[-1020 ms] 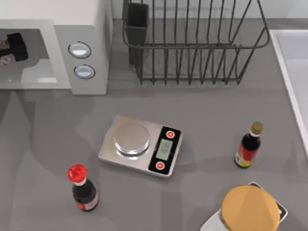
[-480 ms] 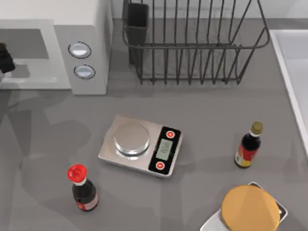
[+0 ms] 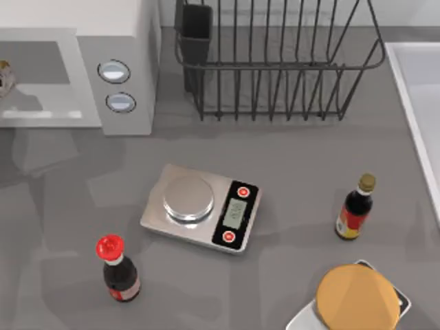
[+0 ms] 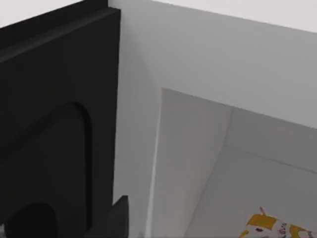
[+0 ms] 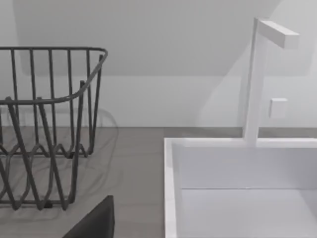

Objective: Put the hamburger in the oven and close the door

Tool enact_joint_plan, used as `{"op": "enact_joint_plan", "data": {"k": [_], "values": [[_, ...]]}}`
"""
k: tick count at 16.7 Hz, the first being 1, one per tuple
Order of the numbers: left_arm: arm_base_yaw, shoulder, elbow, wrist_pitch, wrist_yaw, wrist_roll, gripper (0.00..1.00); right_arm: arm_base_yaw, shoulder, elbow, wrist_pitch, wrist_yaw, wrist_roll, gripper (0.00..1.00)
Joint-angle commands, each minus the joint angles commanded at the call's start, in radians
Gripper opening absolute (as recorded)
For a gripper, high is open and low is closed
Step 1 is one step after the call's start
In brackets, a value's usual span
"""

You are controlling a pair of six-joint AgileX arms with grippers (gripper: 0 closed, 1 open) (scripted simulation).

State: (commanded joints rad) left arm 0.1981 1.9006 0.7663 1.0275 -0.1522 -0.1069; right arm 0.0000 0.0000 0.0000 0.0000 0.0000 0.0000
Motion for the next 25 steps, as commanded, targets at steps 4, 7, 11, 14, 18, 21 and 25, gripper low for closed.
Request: {"op": "enact_joint_plan", "data": {"k": [4,7,11,14,18,21,25], "values": [[0.016,-0.025,-0.105,0.022,0.007,0.022,1.00,0.000,0.000,0.000,0.000,0.000,0.000,1.00],[0.022,-0.032,-0.224,0.026,0.044,0.056,1.00,0.000,0.000,0.000,0.000,0.000,0.000,1.00],[0.048,-0.039,-0.369,0.024,0.129,0.121,1.00,0.000,0.000,0.000,0.000,0.000,0.000,1.00],[0.057,-0.022,-0.402,0.009,0.157,0.141,1.00,0.000,0.000,0.000,0.000,0.000,0.000,1.00],[0.052,-0.022,-0.400,0.010,0.155,0.139,1.00,0.000,0.000,0.000,0.000,0.000,0.000,1.00],[0.053,-0.046,-0.378,0.026,0.151,0.138,1.00,0.000,0.000,0.000,0.000,0.000,0.000,1.00],[0.049,-0.119,-0.315,0.016,0.136,0.133,1.00,0.000,0.000,0.000,0.000,0.000,0.000,1.00]]}}
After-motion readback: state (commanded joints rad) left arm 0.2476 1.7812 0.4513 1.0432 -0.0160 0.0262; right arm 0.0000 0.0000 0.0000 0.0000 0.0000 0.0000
